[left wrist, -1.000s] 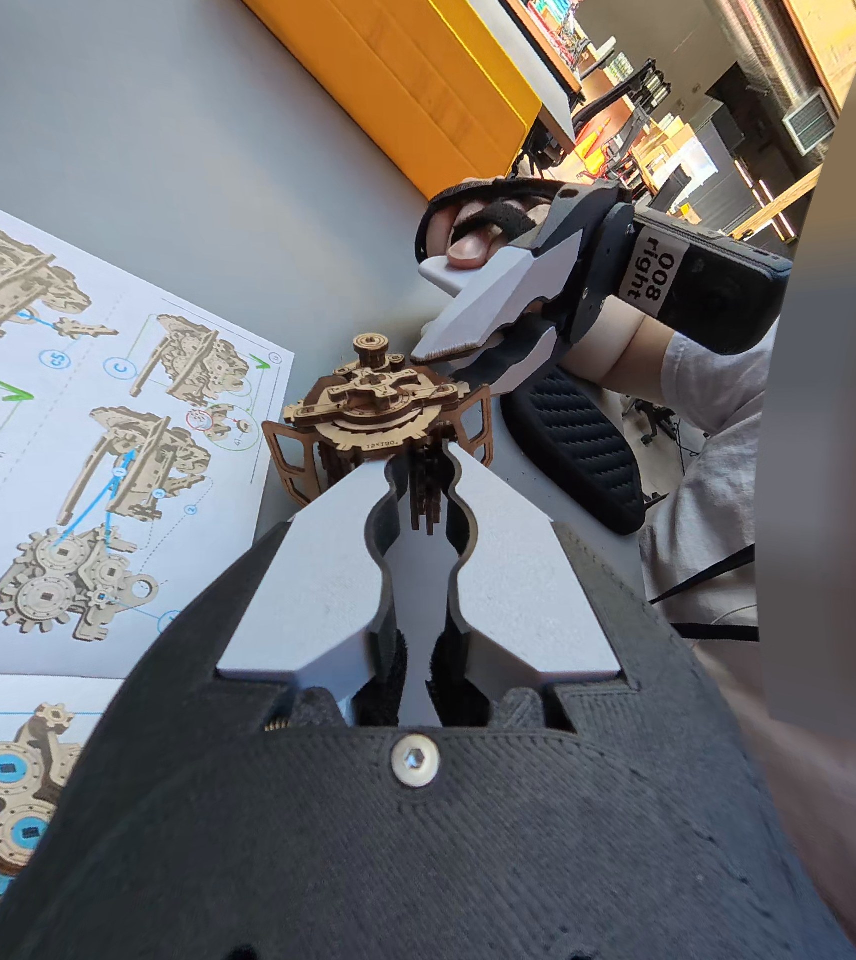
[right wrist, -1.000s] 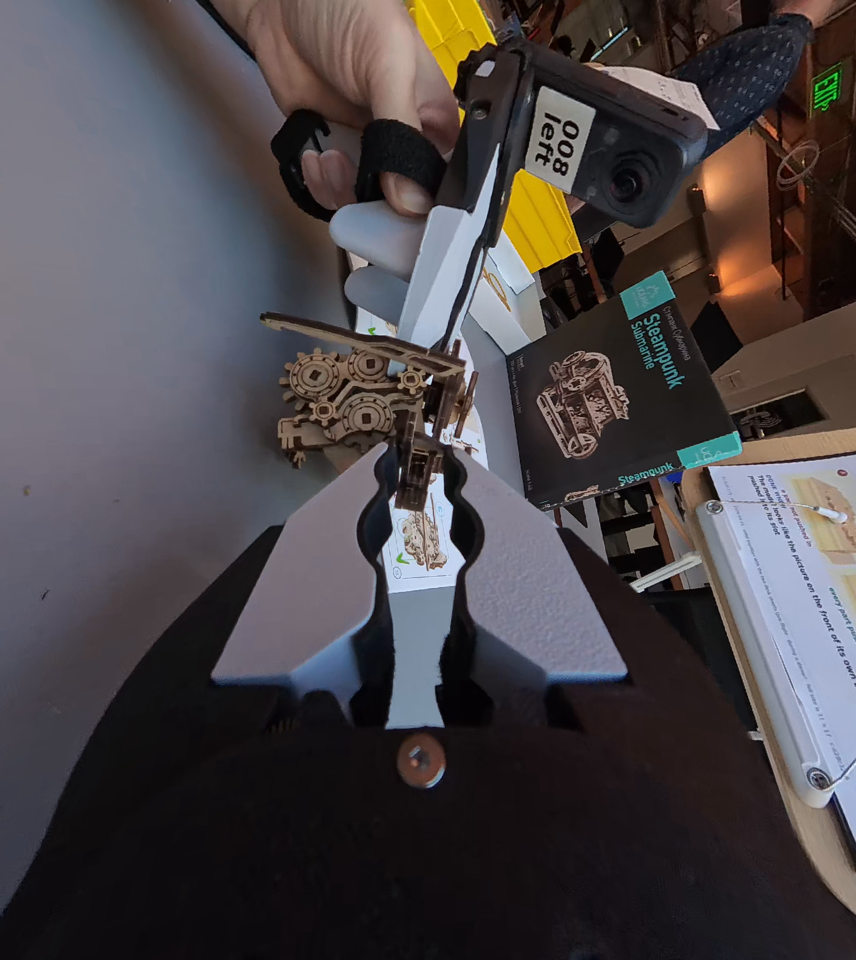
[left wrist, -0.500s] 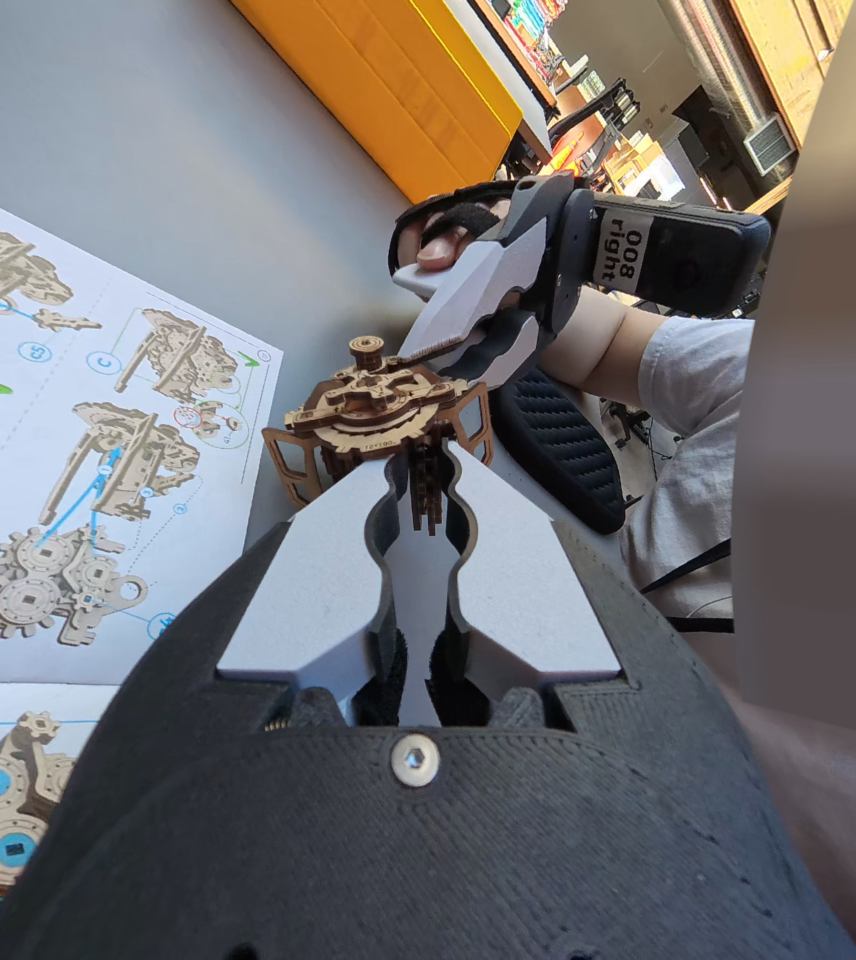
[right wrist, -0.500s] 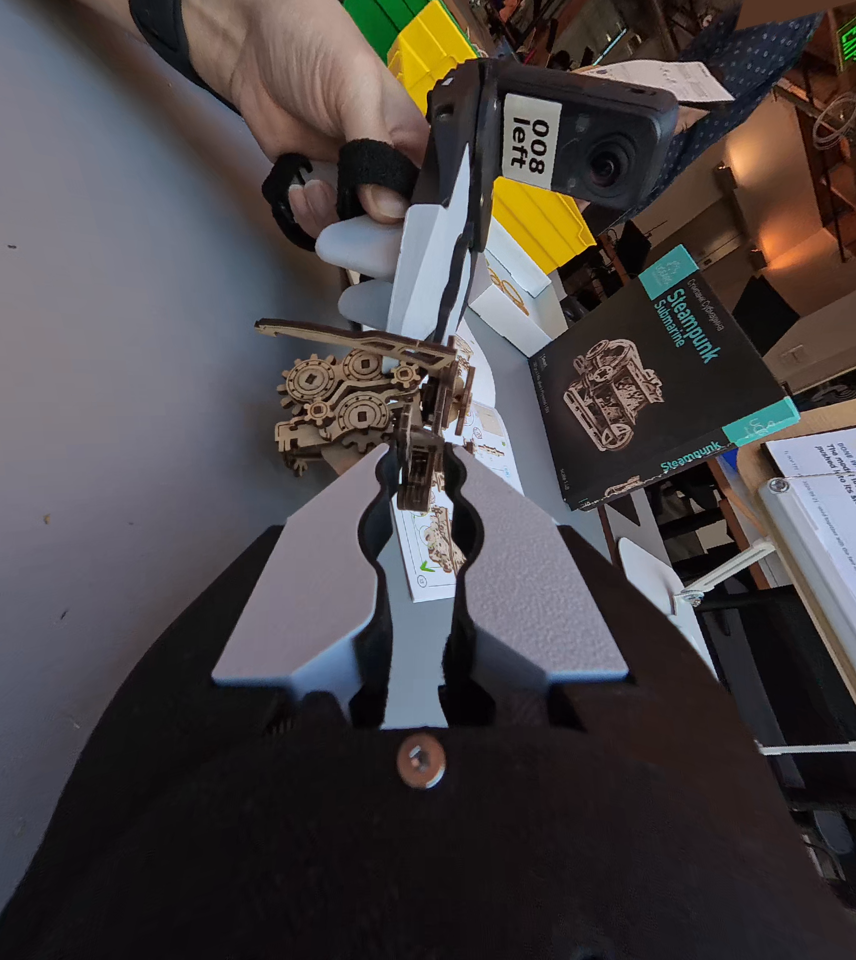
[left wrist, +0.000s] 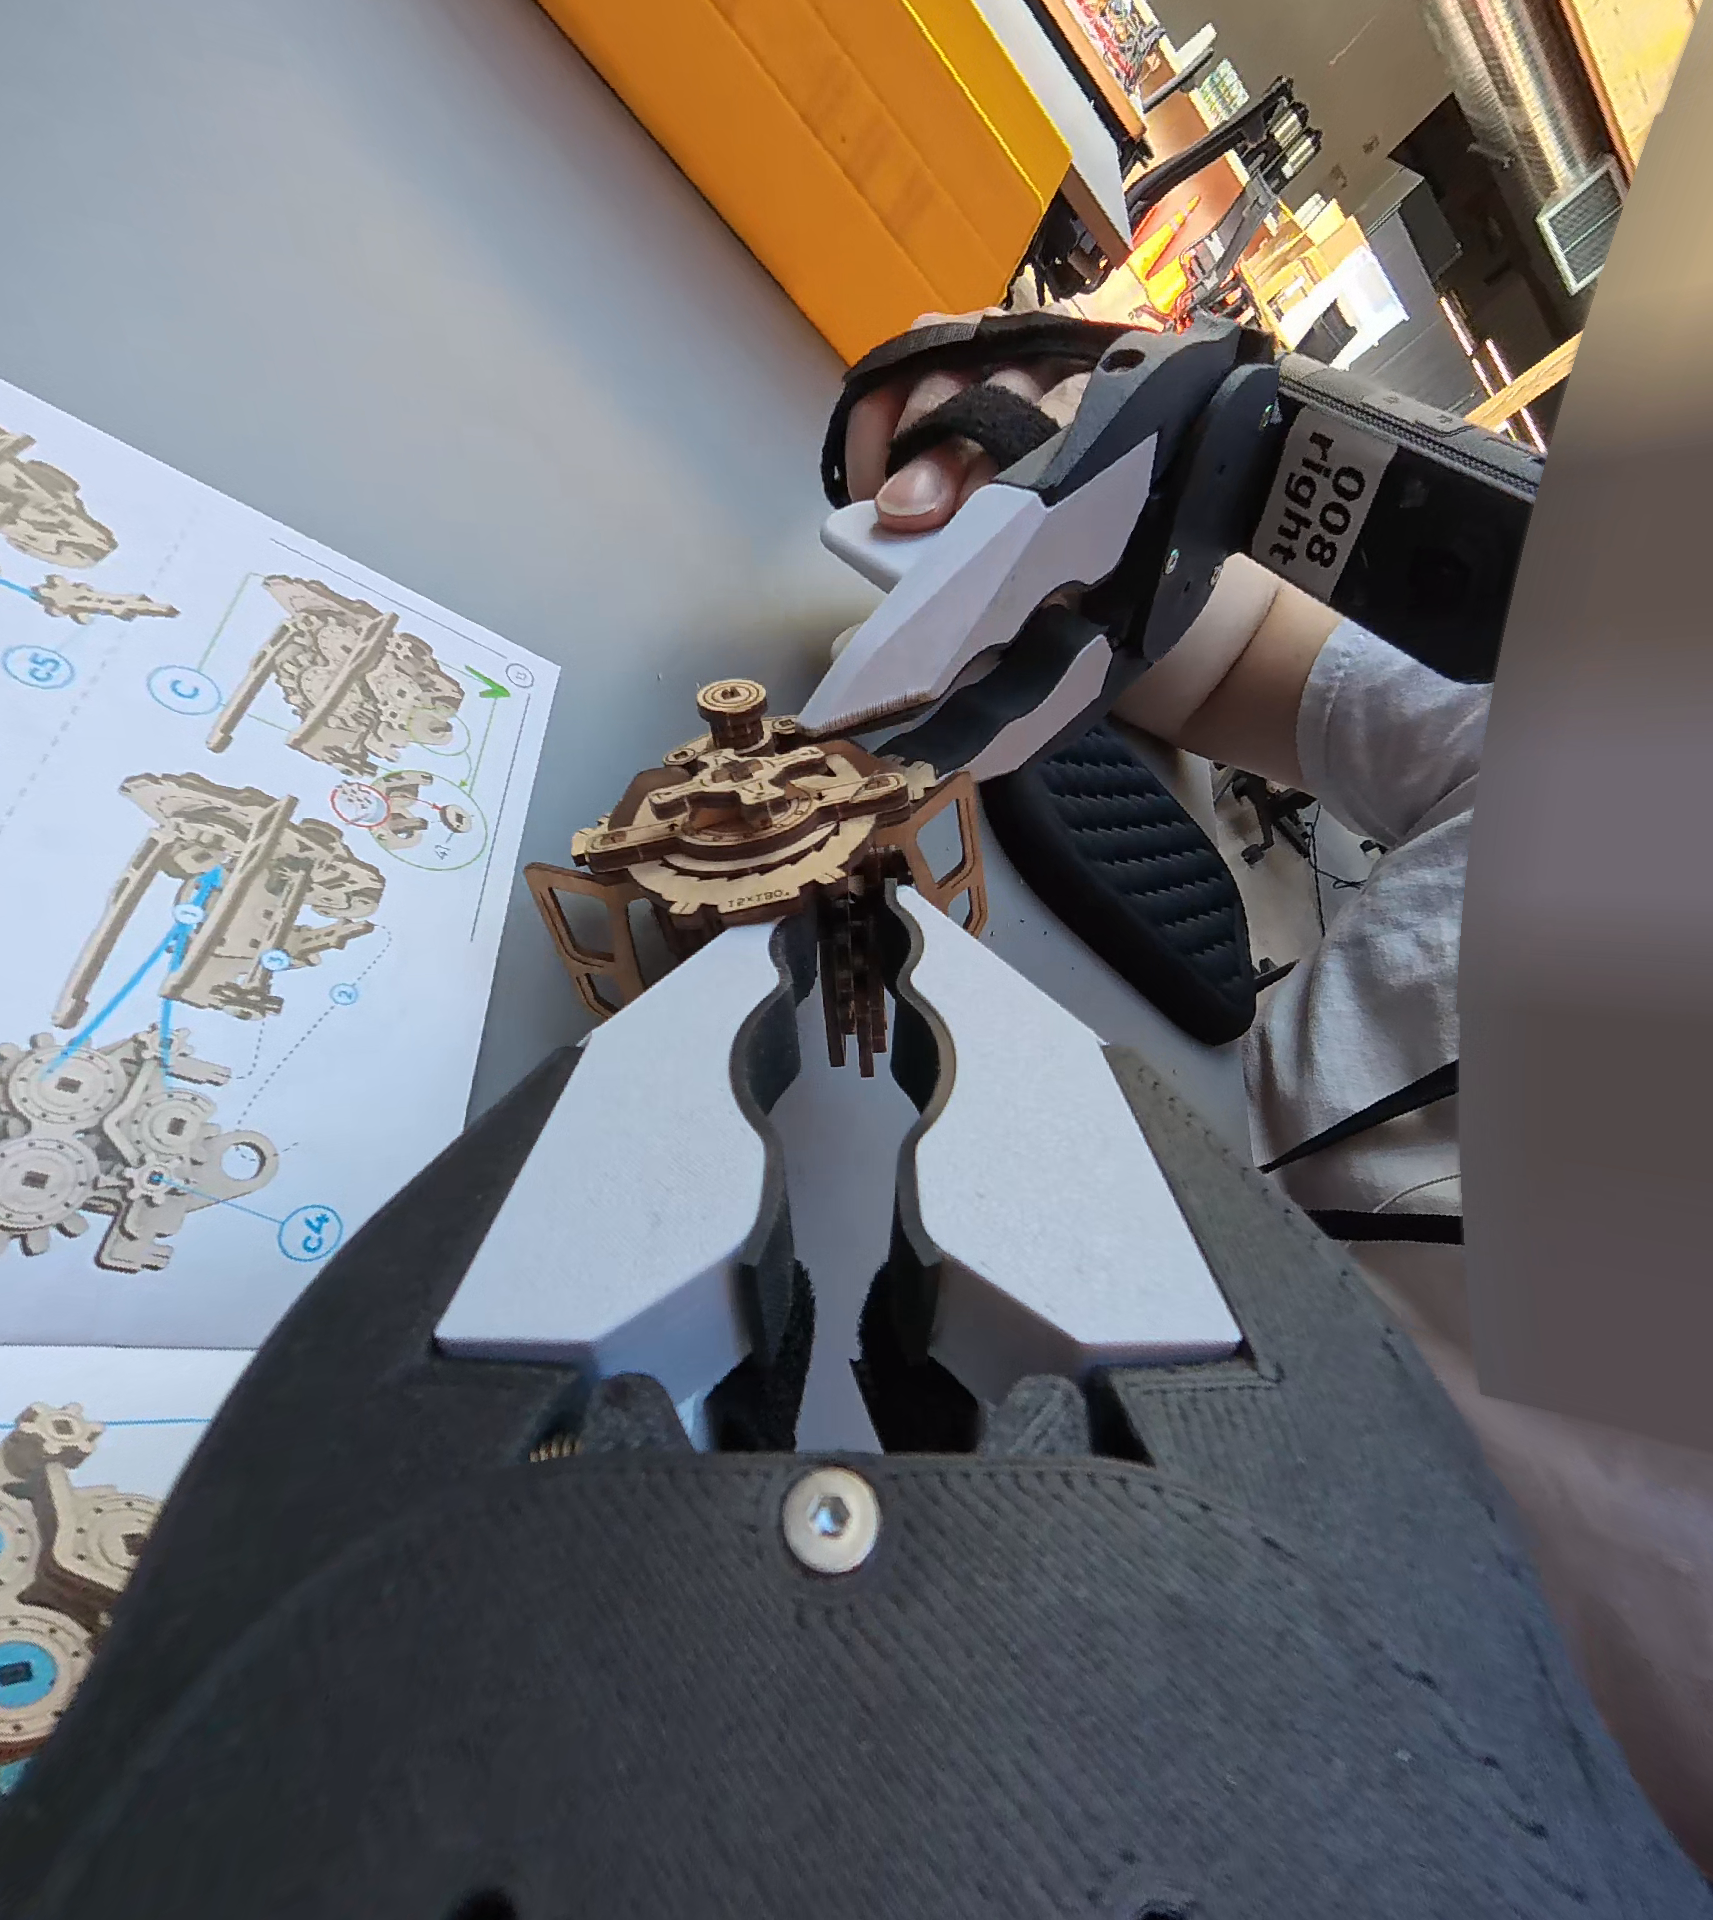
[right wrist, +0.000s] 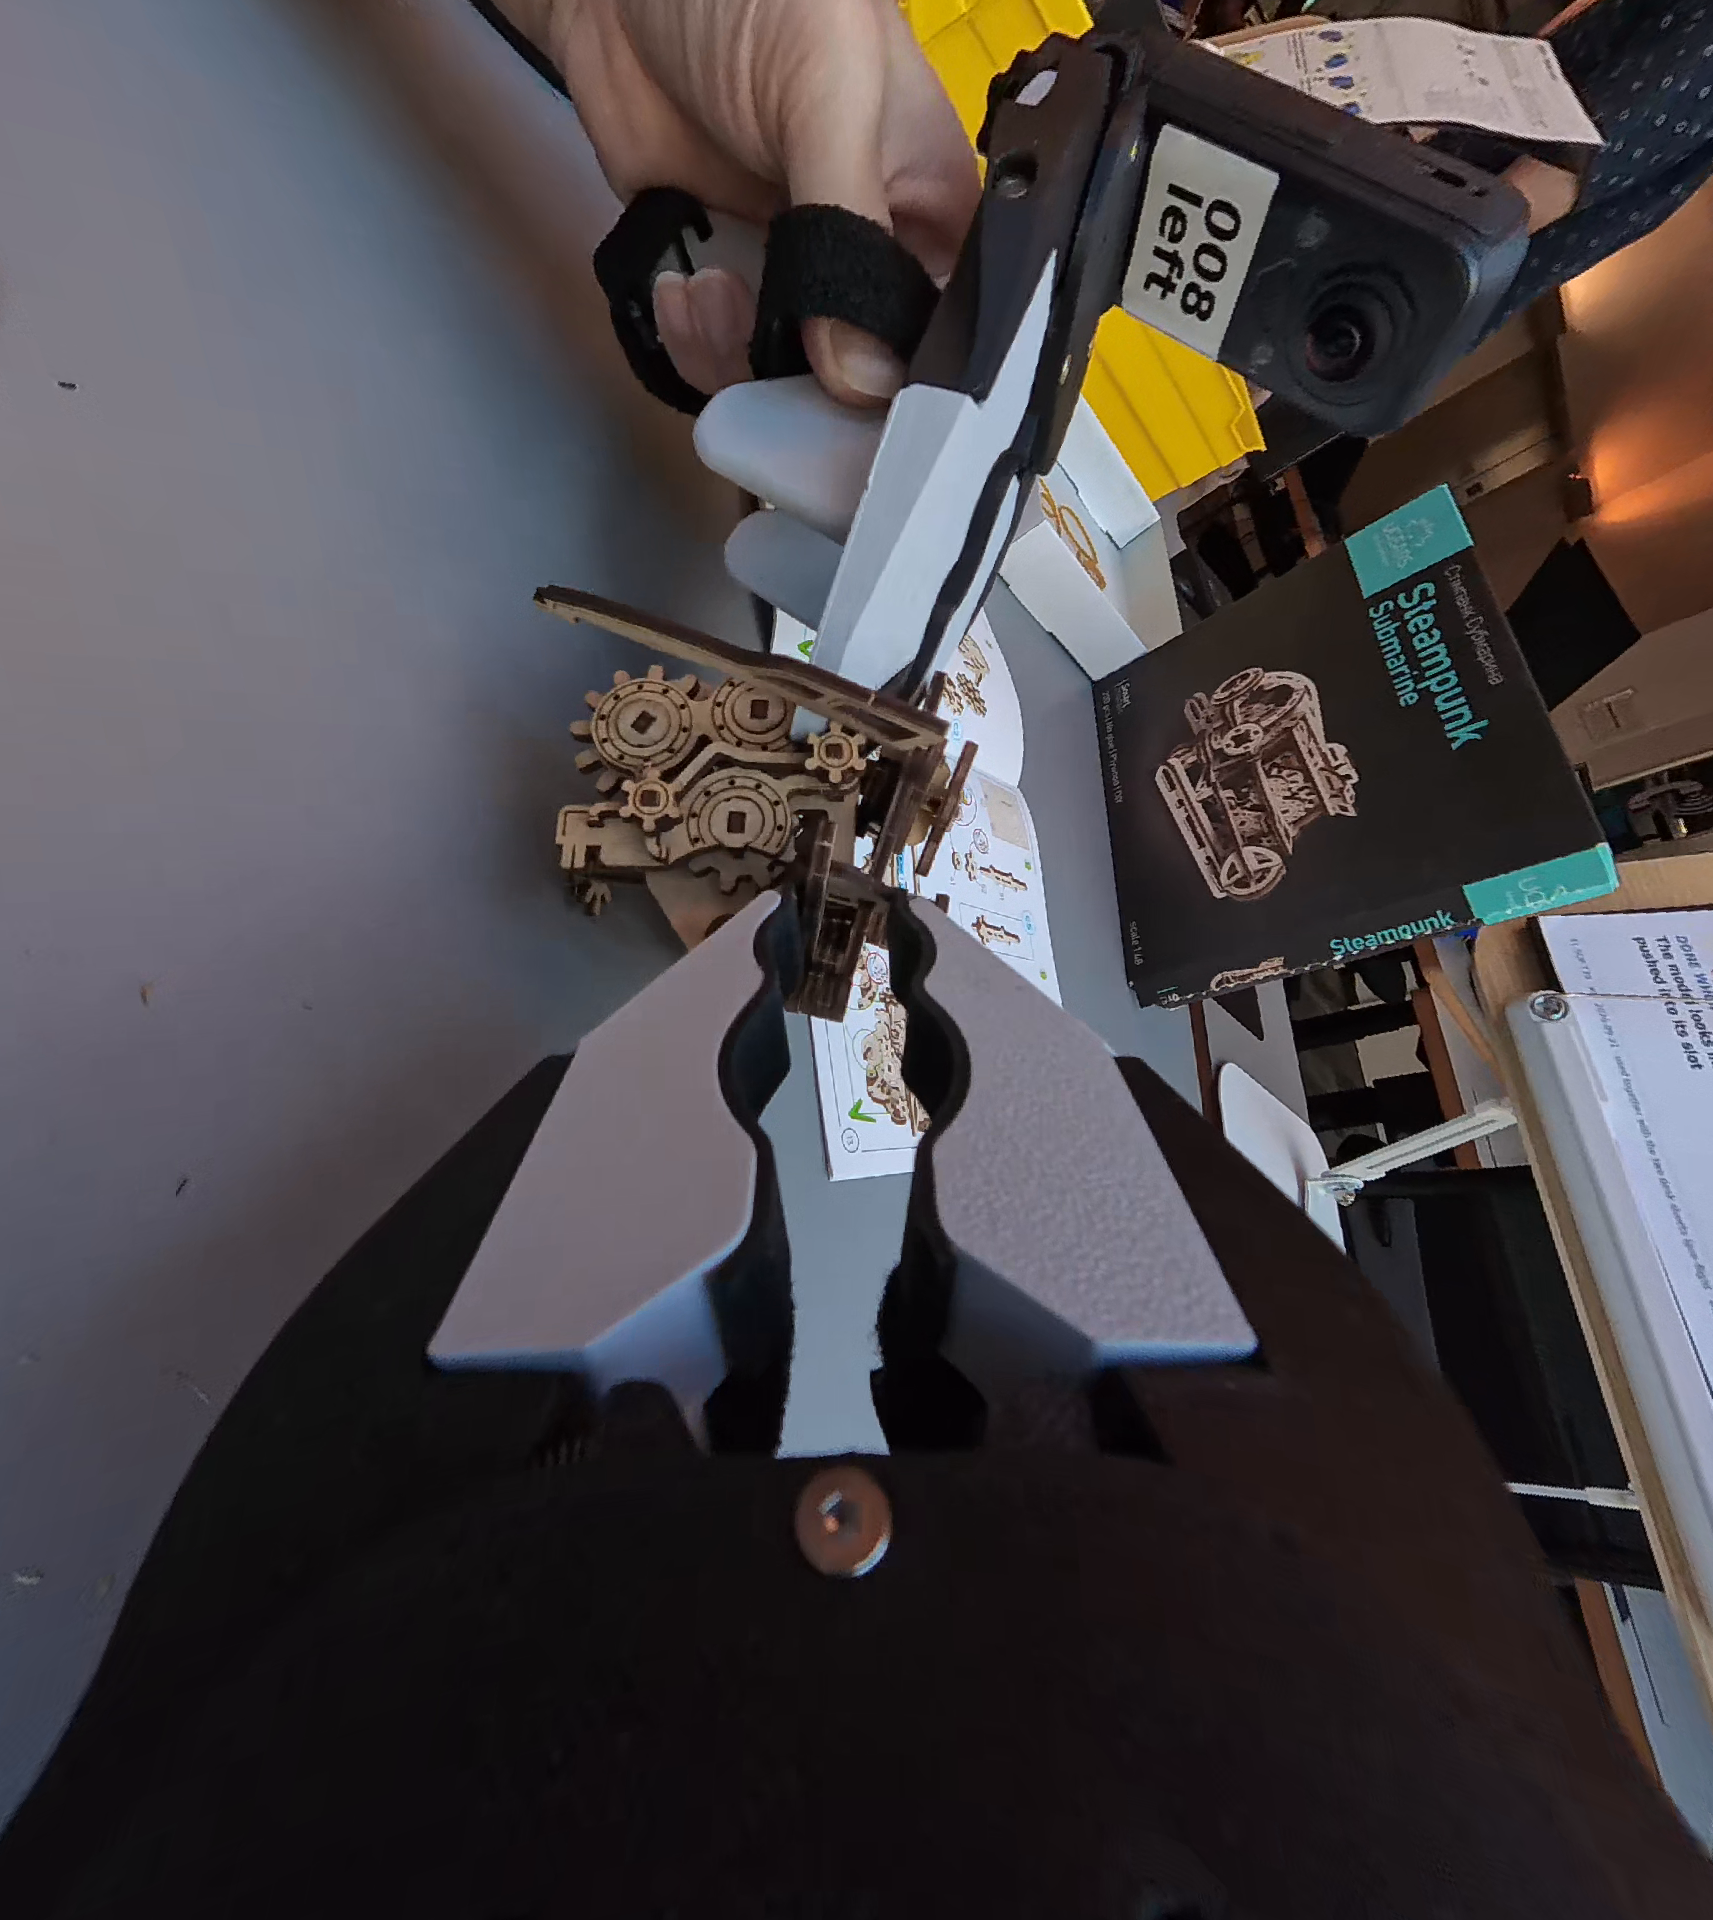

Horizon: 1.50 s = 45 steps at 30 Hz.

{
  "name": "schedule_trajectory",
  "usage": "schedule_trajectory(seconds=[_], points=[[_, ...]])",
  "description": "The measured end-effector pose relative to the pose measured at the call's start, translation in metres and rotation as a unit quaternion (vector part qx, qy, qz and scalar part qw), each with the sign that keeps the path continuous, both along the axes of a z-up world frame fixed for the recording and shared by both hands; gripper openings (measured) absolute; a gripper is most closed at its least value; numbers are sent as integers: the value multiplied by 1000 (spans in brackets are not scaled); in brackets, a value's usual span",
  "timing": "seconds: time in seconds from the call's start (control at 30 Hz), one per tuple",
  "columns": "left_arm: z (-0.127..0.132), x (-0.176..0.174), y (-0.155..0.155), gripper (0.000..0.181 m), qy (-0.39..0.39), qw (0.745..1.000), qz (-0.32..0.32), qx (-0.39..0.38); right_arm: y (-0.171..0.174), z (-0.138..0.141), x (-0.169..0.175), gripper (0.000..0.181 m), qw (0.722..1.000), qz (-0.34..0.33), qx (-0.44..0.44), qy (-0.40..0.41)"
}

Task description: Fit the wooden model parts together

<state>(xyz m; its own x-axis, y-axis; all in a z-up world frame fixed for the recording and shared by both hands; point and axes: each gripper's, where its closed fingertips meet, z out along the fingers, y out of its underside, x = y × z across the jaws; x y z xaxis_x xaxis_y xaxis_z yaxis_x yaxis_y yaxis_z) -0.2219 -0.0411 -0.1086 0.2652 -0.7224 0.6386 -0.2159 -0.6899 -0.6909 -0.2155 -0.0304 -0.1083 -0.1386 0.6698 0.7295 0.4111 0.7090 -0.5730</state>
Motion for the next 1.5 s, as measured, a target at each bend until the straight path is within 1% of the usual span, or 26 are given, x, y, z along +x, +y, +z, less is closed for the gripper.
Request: schedule_trajectory(seconds=[0.73,0.83,0.9,1.0,1.13,1.2,1.23,1.33,1.4,1.43,1.5], points=[[0,-1,-3,8,31,999,-3,13,-6,-2,-4,14,1000,-10,15,-16],[2,-3,1,9,18,1000,5,22,0,-1,-5,15,1000,-17,10,-12],[7,-3,3,9,-17,1000,7,14,4,5,-4,17,1000,-12,-6,11],[11,-3,3,10,-55,998,-3,-4,2,16,2,19,997,11,-57,54],[19,-10,6,10,-94,995,1,-14,1,30,9,19,981,50,-154,104],[23,-11,7,10,-110,994,1,-16,10,34,10,19,974,37,-185,127],[25,-10,6,10,-113,993,-4,-12,7,36,10,18,969,45,-200,136],[27,-7,3,10,-118,993,-13,-5,-8,48,6,16,959,73,-224,158],[29,-5,1,10,-130,991,-18,-5,-9,52,8,10,961,77,-205,170],[30,-4,0,10,-135,991,-24,-7,-10,55,9,2,961,83,-195,178],[30,-1,-3,10,-135,990,-33,-4,-6,65,14,0,955,80,-199,203]])
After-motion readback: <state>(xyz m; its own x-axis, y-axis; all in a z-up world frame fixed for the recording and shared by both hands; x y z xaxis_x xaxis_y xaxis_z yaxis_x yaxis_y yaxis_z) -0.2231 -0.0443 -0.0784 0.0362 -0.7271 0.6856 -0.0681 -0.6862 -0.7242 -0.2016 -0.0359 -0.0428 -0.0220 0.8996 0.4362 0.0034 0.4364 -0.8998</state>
